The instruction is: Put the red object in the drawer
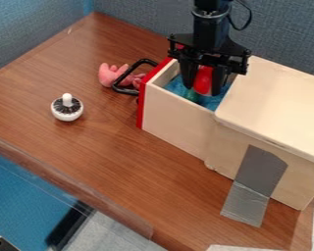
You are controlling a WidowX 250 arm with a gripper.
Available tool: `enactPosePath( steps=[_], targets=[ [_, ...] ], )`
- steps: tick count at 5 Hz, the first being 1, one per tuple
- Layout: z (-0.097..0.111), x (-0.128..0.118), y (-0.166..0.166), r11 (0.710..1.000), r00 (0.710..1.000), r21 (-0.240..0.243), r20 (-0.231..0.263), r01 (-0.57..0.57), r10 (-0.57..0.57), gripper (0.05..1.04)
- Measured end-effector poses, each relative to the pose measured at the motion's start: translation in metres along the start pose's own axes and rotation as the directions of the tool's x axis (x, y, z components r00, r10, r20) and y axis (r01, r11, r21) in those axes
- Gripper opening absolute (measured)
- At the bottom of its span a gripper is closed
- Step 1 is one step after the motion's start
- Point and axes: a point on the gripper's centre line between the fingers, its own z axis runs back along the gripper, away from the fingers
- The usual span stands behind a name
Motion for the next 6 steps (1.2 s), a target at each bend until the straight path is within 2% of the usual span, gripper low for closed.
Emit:
enactPosePath(
  steps=[1, 2, 3, 4, 5, 6],
  targets=[
    [-0.004, 0.004, 0.001, 1.0, 1.0, 0.002, -0.007, -0.008, 0.008, 0.545],
    [-0.013, -0.004, 0.003, 1.0, 0.998, 0.007, -0.065, 0.003, -0.002, 0.626],
    [-0.013, -0.008, 0.001, 1.0, 0.996, -0.001, -0.092, 0.01, -0.01, 0.921],
    [-0.013, -0.01, 0.002, 1.0, 0.994, -0.003, -0.107, 0.015, -0.016, 1.007],
    [-0.001, -0.01, 0.008, 1.0, 0.996, -0.012, -0.087, -0.002, 0.001, 1.002],
    [0.023, -0.009, 0.018, 0.999, 0.999, -0.034, -0.038, -0.02, 0.018, 0.999]
  ],
)
